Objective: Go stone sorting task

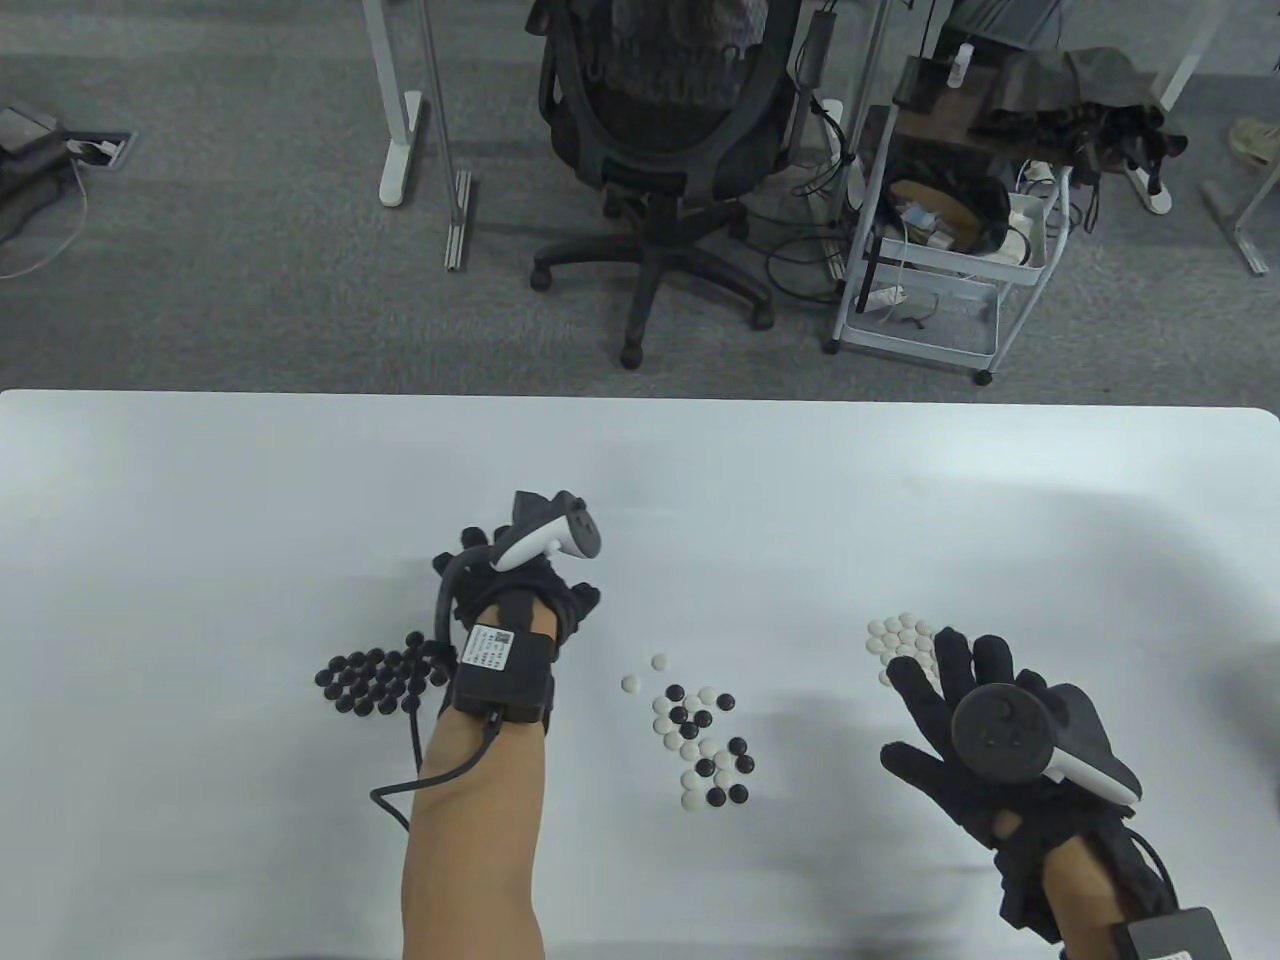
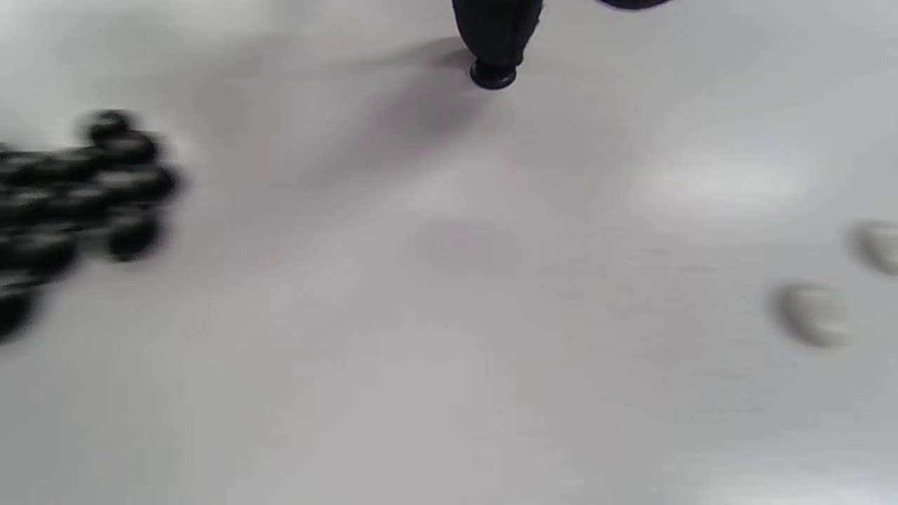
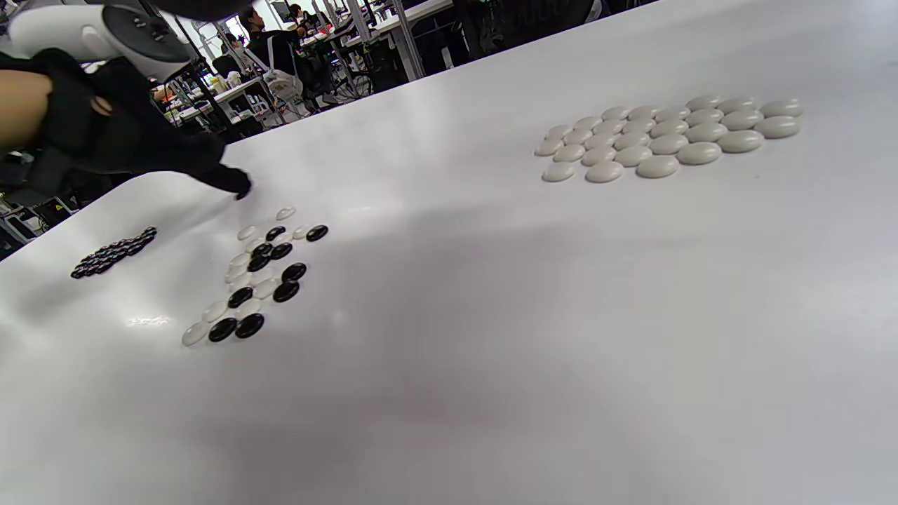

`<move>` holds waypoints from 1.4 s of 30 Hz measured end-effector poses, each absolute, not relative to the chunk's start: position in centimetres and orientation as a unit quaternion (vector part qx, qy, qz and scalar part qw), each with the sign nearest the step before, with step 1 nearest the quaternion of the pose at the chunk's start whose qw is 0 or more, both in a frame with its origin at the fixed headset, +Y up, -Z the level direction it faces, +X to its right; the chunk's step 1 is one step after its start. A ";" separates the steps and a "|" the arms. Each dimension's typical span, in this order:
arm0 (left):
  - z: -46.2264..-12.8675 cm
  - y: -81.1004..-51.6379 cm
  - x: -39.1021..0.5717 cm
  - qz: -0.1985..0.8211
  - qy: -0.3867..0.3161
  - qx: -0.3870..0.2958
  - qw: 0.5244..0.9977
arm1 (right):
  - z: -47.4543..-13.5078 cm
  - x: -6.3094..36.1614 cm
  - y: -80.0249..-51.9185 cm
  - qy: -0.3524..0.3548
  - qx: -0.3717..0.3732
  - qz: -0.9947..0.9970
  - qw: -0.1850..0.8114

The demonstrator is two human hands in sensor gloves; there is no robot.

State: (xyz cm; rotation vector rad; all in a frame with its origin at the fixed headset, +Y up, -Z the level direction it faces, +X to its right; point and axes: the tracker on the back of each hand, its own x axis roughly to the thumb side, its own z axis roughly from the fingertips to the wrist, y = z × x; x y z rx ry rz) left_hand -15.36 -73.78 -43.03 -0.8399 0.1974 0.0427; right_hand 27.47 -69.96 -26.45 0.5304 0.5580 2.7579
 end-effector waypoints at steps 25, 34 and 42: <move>-38.4 -74.0 -28.6 0.112 0.200 -0.399 0.888 | -26.7 26.9 -70.9 0.219 0.179 0.951 0.123; -38.8 -70.9 -24.5 0.116 0.110 -0.373 0.914 | -26.8 27.0 -70.8 0.214 0.179 0.952 0.126; -36.9 -69.1 -11.0 0.020 -0.139 -0.382 0.913 | -26.7 27.3 -70.5 0.206 0.176 0.954 0.133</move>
